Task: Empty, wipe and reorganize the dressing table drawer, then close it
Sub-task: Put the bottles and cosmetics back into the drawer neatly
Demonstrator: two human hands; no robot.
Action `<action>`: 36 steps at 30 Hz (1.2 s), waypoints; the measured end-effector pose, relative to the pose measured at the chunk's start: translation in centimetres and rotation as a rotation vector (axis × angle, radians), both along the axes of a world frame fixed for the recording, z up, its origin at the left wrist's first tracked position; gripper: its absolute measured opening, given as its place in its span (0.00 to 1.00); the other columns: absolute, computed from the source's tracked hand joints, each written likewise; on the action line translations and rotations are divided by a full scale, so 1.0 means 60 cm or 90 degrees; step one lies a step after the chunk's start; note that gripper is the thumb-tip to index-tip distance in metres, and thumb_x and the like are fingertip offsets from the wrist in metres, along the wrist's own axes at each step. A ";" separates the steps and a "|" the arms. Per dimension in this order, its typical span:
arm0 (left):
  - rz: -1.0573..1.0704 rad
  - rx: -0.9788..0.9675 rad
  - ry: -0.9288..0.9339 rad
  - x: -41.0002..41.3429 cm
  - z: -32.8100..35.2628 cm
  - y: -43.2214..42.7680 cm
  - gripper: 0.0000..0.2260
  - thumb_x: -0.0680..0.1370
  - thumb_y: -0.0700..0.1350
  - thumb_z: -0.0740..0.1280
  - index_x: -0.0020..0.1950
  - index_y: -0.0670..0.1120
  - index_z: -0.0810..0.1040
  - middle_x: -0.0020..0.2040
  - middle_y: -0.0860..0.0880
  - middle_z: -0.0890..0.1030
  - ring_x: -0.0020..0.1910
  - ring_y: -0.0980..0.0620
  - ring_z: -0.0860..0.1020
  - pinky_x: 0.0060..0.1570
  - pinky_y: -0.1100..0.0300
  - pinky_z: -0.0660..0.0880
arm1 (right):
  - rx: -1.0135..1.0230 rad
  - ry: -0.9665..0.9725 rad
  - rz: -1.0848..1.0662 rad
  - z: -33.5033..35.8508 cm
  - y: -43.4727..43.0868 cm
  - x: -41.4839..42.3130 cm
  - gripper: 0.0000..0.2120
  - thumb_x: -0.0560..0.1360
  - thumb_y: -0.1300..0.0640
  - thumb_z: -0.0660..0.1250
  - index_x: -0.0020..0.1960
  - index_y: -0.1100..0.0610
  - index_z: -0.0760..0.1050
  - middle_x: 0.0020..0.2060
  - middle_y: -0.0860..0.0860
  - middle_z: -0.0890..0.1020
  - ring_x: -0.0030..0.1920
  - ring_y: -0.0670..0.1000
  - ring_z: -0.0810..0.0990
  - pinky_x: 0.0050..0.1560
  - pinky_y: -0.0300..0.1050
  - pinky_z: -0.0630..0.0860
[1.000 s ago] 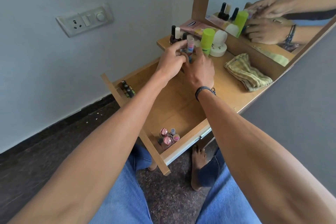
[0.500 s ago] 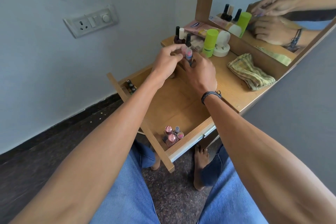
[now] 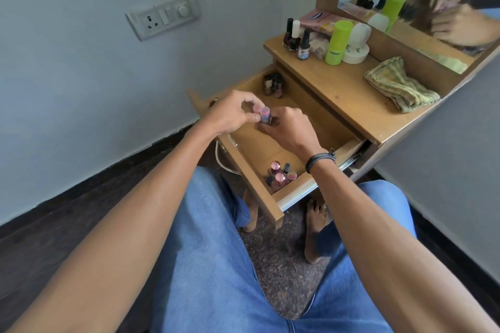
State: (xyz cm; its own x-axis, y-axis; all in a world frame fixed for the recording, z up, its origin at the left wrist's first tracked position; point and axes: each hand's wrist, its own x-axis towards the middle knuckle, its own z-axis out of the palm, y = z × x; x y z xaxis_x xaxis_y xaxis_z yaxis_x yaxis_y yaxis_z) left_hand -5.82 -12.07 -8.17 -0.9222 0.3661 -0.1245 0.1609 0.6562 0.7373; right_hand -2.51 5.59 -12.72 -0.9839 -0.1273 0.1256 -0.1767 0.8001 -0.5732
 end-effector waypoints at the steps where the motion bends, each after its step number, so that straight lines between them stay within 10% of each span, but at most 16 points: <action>1: -0.011 -0.037 -0.003 0.004 -0.007 -0.005 0.09 0.74 0.42 0.76 0.52 0.52 0.84 0.51 0.52 0.83 0.40 0.52 0.80 0.49 0.50 0.76 | 0.018 -0.024 0.015 -0.007 -0.004 0.002 0.17 0.74 0.41 0.73 0.48 0.55 0.80 0.40 0.52 0.82 0.39 0.56 0.78 0.38 0.47 0.72; 14: -0.055 -0.267 0.048 -0.001 -0.068 -0.017 0.09 0.71 0.47 0.78 0.40 0.57 0.79 0.37 0.54 0.83 0.31 0.56 0.82 0.26 0.61 0.74 | 0.027 -0.185 0.141 -0.067 -0.010 -0.011 0.07 0.72 0.47 0.77 0.45 0.49 0.83 0.35 0.45 0.79 0.37 0.50 0.78 0.37 0.43 0.69; 28: -0.106 -0.328 -0.006 0.003 -0.052 -0.017 0.16 0.69 0.42 0.80 0.52 0.56 0.82 0.42 0.59 0.80 0.41 0.64 0.77 0.36 0.62 0.70 | 0.067 -0.162 0.171 -0.079 -0.006 -0.012 0.10 0.76 0.53 0.74 0.57 0.53 0.84 0.49 0.50 0.83 0.45 0.49 0.77 0.45 0.42 0.70; 36: -0.121 -0.324 0.018 0.003 -0.040 -0.033 0.14 0.76 0.37 0.69 0.53 0.56 0.84 0.53 0.52 0.81 0.51 0.52 0.80 0.45 0.55 0.76 | 0.133 -0.181 0.221 -0.069 -0.010 -0.011 0.09 0.80 0.51 0.69 0.58 0.48 0.84 0.52 0.52 0.81 0.51 0.56 0.79 0.53 0.52 0.76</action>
